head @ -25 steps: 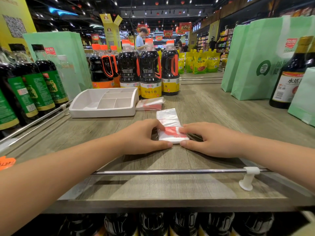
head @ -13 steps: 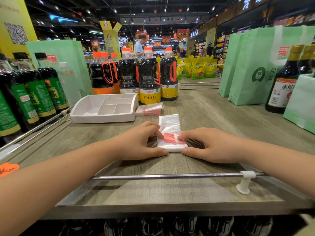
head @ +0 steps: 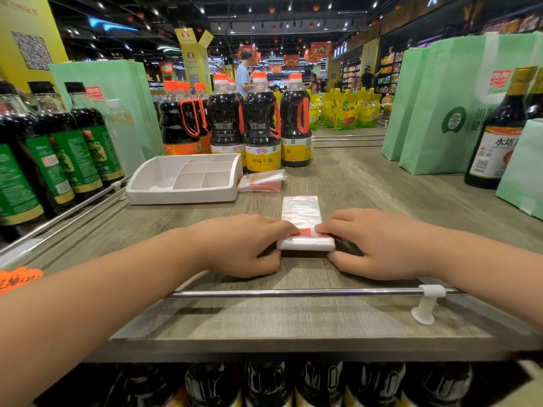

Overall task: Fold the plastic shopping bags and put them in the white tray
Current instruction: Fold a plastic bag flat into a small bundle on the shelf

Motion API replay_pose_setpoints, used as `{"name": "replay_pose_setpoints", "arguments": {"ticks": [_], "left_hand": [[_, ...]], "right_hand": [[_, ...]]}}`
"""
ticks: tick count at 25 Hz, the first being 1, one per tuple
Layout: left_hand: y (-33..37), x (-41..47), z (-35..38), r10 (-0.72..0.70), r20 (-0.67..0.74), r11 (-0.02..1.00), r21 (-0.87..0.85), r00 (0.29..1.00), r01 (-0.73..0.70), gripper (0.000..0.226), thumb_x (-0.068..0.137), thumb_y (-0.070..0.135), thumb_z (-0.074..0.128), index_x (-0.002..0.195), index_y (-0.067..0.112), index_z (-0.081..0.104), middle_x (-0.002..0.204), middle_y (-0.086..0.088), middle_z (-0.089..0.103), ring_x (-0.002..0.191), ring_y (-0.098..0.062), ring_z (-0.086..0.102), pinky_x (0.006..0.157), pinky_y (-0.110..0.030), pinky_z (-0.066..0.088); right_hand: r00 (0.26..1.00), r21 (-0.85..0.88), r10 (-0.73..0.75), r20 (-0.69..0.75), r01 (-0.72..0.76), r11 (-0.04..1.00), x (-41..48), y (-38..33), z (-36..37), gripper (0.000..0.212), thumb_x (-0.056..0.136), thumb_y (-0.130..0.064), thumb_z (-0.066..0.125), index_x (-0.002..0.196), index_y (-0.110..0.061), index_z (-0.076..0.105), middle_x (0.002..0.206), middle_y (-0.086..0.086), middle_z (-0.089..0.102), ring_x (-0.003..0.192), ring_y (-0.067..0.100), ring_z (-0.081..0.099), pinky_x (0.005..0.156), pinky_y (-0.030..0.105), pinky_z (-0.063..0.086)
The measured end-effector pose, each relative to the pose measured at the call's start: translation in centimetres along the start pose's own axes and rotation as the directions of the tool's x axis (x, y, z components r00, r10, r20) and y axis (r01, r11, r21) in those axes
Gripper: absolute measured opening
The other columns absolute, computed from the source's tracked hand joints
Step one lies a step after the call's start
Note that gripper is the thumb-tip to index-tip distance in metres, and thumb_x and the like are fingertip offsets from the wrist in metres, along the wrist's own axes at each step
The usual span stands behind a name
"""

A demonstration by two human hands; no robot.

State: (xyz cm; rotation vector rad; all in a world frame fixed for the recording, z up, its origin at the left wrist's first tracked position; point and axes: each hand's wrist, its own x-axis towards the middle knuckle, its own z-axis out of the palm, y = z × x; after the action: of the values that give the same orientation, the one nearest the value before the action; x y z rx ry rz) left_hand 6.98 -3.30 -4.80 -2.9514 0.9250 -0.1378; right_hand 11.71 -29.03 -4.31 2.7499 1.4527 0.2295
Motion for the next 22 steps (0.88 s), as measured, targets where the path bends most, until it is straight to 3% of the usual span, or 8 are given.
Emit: {"name": "replay_pose_setpoints", "arguments": {"ticks": [3, 5, 9, 12, 14, 16, 19, 22], "left_hand": [[-0.3, -0.3, 0.1, 0.039, -0.097, 0.996, -0.075, 0.994, -0.047, 0.04, 0.098, 0.031, 0.053, 0.138, 0.03, 0.054, 0.114, 0.012, 0.064, 0.09, 0.006, 0.047, 0.082, -0.006, 0.037], [-0.5, -0.4, 0.3, 0.056, -0.155, 0.99, -0.116, 0.986, -0.074, 0.038, 0.096, 0.03, 0.059, 0.134, 0.03, 0.059, 0.111, 0.018, 0.063, 0.092, 0.008, 0.048, 0.083, -0.001, 0.033], [-1.0, -0.1, 0.8, -0.025, -0.13, 0.957, -0.288, 0.991, -0.014, 0.032, 0.094, 0.04, 0.063, 0.123, 0.028, 0.062, 0.112, 0.016, 0.067, 0.1, -0.004, 0.061, 0.089, -0.029, 0.051], [-0.6, 0.7, 0.8, -0.157, -0.114, 0.87, -0.486, 0.981, 0.083, 0.027, 0.098, 0.04, 0.058, 0.122, 0.03, 0.065, 0.112, 0.019, 0.068, 0.102, 0.001, 0.063, 0.093, -0.029, 0.053], [-0.5, 1.3, 0.9, -0.238, -0.085, 0.81, -0.567, 0.967, 0.15, 0.026, 0.101, 0.041, 0.053, 0.123, 0.034, 0.065, 0.111, 0.021, 0.069, 0.104, 0.001, 0.063, 0.098, -0.031, 0.05], [-0.4, 1.8, 1.2, -0.315, -0.066, 0.753, -0.624, 0.947, 0.207, 0.024, 0.101, 0.045, 0.051, 0.116, 0.032, 0.066, 0.107, 0.013, 0.072, 0.102, -0.009, 0.066, 0.098, -0.04, 0.05], [-0.1, 2.5, 1.4, -0.412, -0.07, 0.725, -0.629, 0.908, 0.281, 0.023, 0.099, 0.047, 0.053, 0.099, 0.027, 0.064, 0.09, 0.005, 0.07, 0.084, -0.017, 0.064, 0.078, -0.036, 0.052], [0.5, 2.9, 1.5, -0.437, -0.046, 0.769, -0.536, 0.898, 0.347, 0.04, 0.102, 0.047, 0.044, 0.073, 0.021, 0.051, 0.067, 0.008, 0.049, 0.063, -0.009, 0.045, 0.058, -0.029, 0.032]], "right_hand": [[1.0, 0.062, 0.003, -0.013, -0.002, 0.998, -0.3, 0.5, 0.3, 0.051, 0.092, -0.063, 0.035, 0.133, -0.04, 0.053, 0.124, -0.022, 0.051, 0.107, 0.001, 0.054, 0.089, 0.027, 0.048], [0.999, 0.178, 0.034, -0.02, -0.03, 0.984, -0.4, 0.8, 0.5, 0.052, 0.089, -0.07, 0.034, 0.124, -0.043, 0.061, 0.121, -0.027, 0.051, 0.104, -0.002, 0.055, 0.086, 0.024, 0.047], [0.988, 0.421, 0.126, -0.093, -0.075, 0.904, 0.0, 0.8, 0.5, 0.028, 0.088, -0.063, 0.044, 0.103, -0.05, 0.065, 0.1, -0.023, 0.061, 0.094, -0.005, 0.057, 0.075, 0.014, 0.039], [0.97, 0.499, 0.225, -0.094, -0.15, 0.854, 0.6, 0.8, 0.6, 0.017, 0.095, -0.049, 0.055, 0.108, -0.057, 0.061, 0.091, -0.027, 0.068, 0.079, -0.01, 0.059, 0.065, 0.01, 0.041], [0.946, 0.562, 0.31, -0.095, -0.206, 0.801, 1.1, 1.1, 0.9, 0.017, 0.095, -0.043, 0.06, 0.111, -0.042, 0.064, 0.088, -0.019, 0.072, 0.066, -0.006, 0.061, 0.057, 0.014, 0.045], [0.921, 0.611, 0.381, -0.081, -0.256, 0.749, 1.6, 1.2, 1.2, 0.024, 0.093, -0.041, 0.064, 0.113, -0.028, 0.059, 0.081, -0.012, 0.073, 0.055, -0.003, 0.058, 0.048, 0.018, 0.043], [0.913, 0.548, 0.399, -0.087, -0.29, 0.784, 2.1, 1.3, 1.6, 0.039, 0.09, -0.045, 0.066, 0.123, -0.03, 0.051, 0.076, -0.014, 0.071, 0.057, -0.004, 0.058, 0.053, 0.018, 0.037], [0.909, 0.481, 0.411, -0.065, -0.332, 0.812, 2.4, 1.6, 2.1, 0.05, 0.088, -0.051, 0.067, 0.128, -0.027, 0.051, 0.079, -0.011, 0.068, 0.067, 0.0, 0.059, 0.058, 0.021, 0.035]]}}
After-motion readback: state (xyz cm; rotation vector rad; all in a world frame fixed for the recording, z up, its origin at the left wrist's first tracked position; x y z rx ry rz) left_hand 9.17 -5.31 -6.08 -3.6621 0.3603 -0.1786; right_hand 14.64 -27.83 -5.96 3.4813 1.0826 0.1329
